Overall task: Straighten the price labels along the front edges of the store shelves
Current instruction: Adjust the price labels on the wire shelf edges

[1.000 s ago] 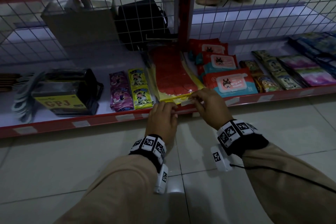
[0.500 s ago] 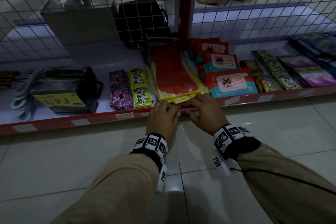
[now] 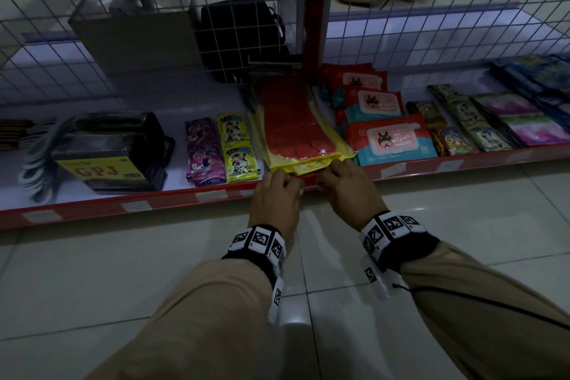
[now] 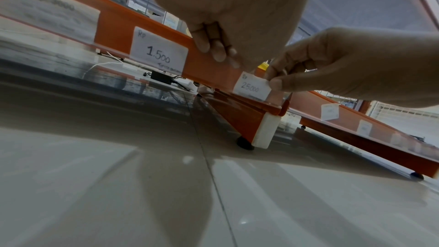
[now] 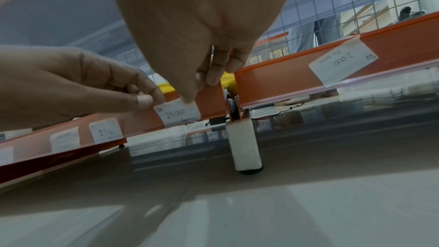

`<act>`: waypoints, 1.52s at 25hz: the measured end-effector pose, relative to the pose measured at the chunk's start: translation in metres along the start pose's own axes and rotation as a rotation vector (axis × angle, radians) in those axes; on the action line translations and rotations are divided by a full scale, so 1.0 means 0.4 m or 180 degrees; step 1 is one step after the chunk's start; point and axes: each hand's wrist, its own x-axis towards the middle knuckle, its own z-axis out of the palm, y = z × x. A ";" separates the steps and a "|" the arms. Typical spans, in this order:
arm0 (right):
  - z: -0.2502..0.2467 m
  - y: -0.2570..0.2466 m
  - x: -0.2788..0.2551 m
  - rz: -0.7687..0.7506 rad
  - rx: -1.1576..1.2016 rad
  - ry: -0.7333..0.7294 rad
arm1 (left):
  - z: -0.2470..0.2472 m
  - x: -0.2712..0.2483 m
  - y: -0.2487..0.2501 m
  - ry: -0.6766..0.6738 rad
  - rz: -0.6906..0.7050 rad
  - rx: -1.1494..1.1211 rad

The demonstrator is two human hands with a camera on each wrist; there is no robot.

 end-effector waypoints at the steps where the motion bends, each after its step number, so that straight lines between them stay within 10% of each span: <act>1: 0.001 0.001 -0.001 0.0000 -0.0002 -0.0003 | 0.001 0.001 -0.001 -0.0035 -0.0004 0.0039; 29: -0.044 0.018 -0.047 0.0236 0.0438 -0.0114 | -0.019 -0.058 -0.005 -0.0168 0.0172 0.0413; 38: -0.220 0.039 -0.013 0.0355 0.0465 0.0304 | -0.228 0.049 0.109 0.0029 0.0864 0.0811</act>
